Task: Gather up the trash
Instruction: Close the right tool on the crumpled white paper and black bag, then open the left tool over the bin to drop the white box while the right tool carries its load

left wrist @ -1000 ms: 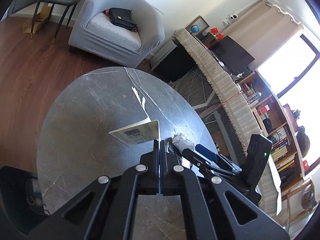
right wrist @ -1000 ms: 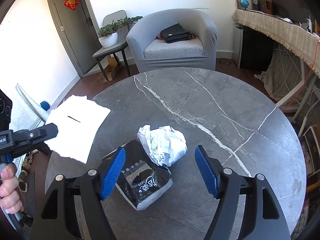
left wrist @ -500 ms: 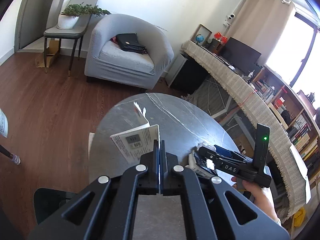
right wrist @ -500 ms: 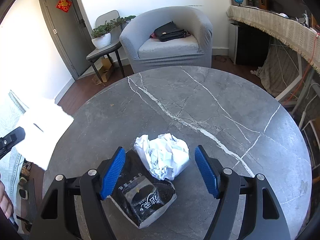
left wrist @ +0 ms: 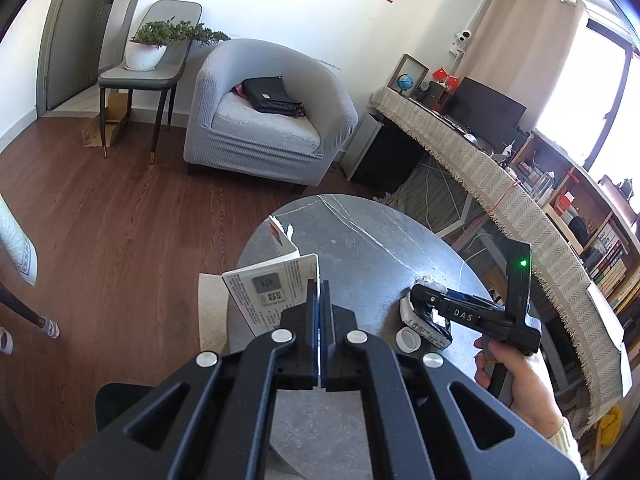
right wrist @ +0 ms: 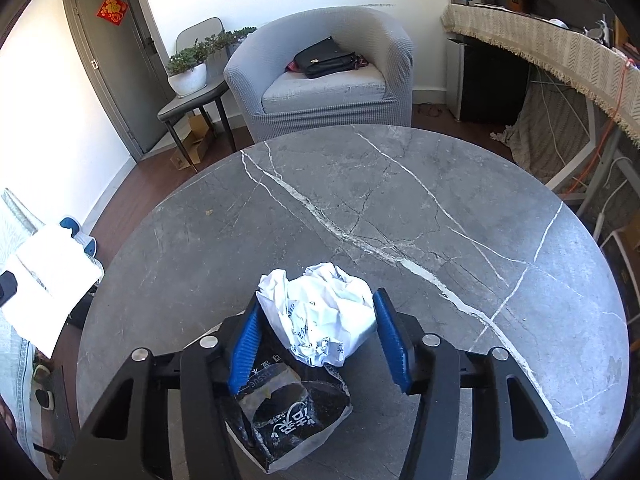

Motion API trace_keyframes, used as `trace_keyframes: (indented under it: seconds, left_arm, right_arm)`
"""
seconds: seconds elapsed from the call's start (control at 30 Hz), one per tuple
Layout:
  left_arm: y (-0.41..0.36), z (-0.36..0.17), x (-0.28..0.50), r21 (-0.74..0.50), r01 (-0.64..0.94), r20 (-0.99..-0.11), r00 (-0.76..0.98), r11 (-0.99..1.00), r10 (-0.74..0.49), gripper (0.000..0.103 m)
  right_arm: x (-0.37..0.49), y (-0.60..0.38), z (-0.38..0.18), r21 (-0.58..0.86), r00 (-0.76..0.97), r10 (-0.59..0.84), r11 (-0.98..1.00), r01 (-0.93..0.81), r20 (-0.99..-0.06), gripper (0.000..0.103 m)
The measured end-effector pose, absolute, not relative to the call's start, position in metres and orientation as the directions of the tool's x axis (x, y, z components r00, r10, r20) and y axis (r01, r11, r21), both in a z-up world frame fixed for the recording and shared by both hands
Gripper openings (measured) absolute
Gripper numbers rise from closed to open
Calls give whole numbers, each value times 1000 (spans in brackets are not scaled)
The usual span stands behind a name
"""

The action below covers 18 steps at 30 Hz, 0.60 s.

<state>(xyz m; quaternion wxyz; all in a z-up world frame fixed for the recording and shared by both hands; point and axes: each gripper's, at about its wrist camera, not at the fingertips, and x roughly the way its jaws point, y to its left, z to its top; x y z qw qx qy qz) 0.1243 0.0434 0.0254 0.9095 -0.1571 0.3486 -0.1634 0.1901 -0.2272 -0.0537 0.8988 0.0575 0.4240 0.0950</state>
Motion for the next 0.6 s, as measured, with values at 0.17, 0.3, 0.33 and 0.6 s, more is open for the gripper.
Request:
trace_keyframes:
  seconds: [0.17, 0.3, 0.33, 0.6]
  left_arm:
    - [55, 26, 118, -387, 171, -586, 712, 906, -385, 1]
    - [69, 23, 113, -378, 152, -589, 721, 913, -364, 1]
    - [72, 21, 113, -381, 144, -592, 720, 913, -361, 1]
    - [105, 15, 98, -369, 87, -604, 734, 926, -310, 1]
  right_arm:
    - [188, -219, -43, 178, 645, 219, 976, -129, -732, 53]
    - [183, -205, -30, 169, 656, 234, 972, -162, -718, 53]
    - [180, -200, -26, 167, 657, 243, 970, -177, -713, 53]
    - [153, -143, -1, 147, 649, 324, 938, -313, -688, 53]
